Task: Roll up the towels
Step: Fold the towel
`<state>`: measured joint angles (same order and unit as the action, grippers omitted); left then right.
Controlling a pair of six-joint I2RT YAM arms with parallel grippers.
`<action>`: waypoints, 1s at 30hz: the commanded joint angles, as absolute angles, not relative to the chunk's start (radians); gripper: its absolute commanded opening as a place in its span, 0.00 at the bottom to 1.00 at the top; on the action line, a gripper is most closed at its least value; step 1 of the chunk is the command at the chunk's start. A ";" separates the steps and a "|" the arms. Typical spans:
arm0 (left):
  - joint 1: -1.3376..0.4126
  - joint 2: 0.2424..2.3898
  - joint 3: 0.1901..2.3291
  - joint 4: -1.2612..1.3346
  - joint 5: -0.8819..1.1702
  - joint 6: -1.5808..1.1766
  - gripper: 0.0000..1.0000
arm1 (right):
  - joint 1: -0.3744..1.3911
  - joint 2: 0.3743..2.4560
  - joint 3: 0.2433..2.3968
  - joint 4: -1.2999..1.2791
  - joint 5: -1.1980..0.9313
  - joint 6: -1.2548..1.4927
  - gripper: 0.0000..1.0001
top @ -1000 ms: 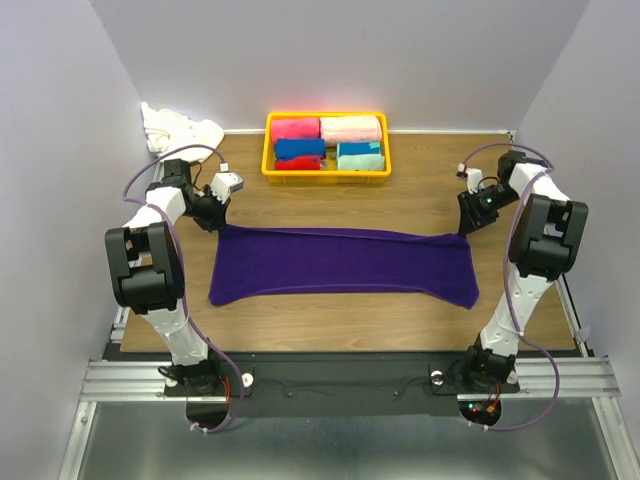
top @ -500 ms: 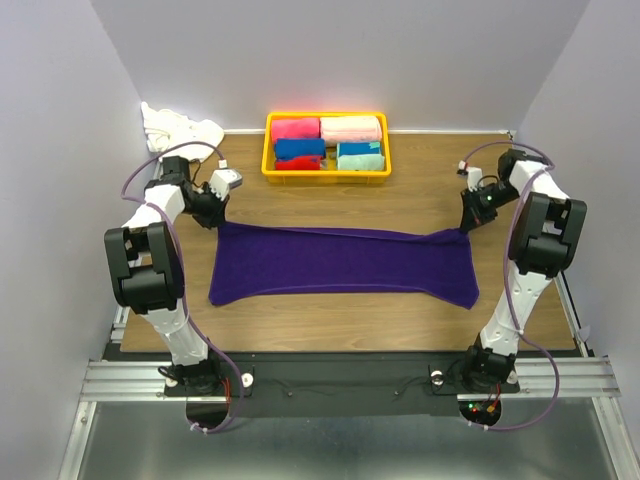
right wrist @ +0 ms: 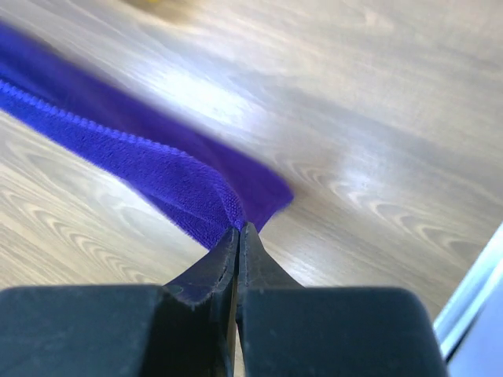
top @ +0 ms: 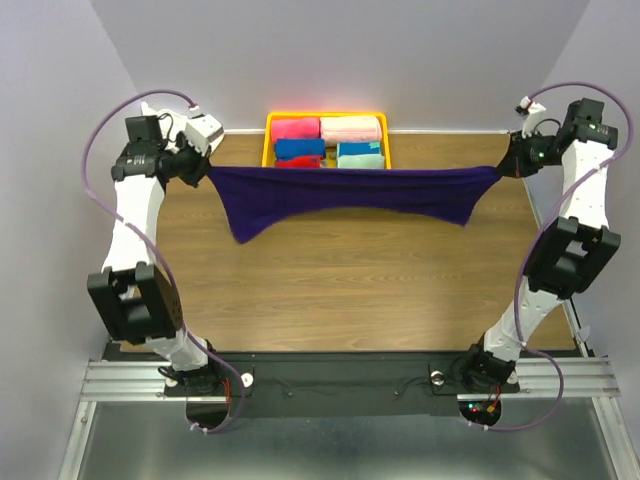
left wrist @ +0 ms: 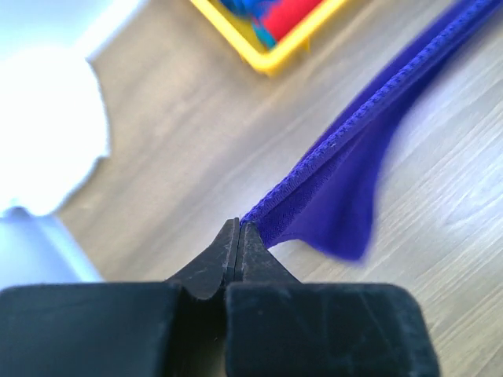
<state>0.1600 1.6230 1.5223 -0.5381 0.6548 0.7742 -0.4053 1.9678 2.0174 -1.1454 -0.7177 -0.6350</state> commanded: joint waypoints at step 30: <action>0.196 1.077 1.151 -0.571 0.555 0.861 0.00 | -0.540 1.557 1.614 -1.086 -0.790 -0.782 0.01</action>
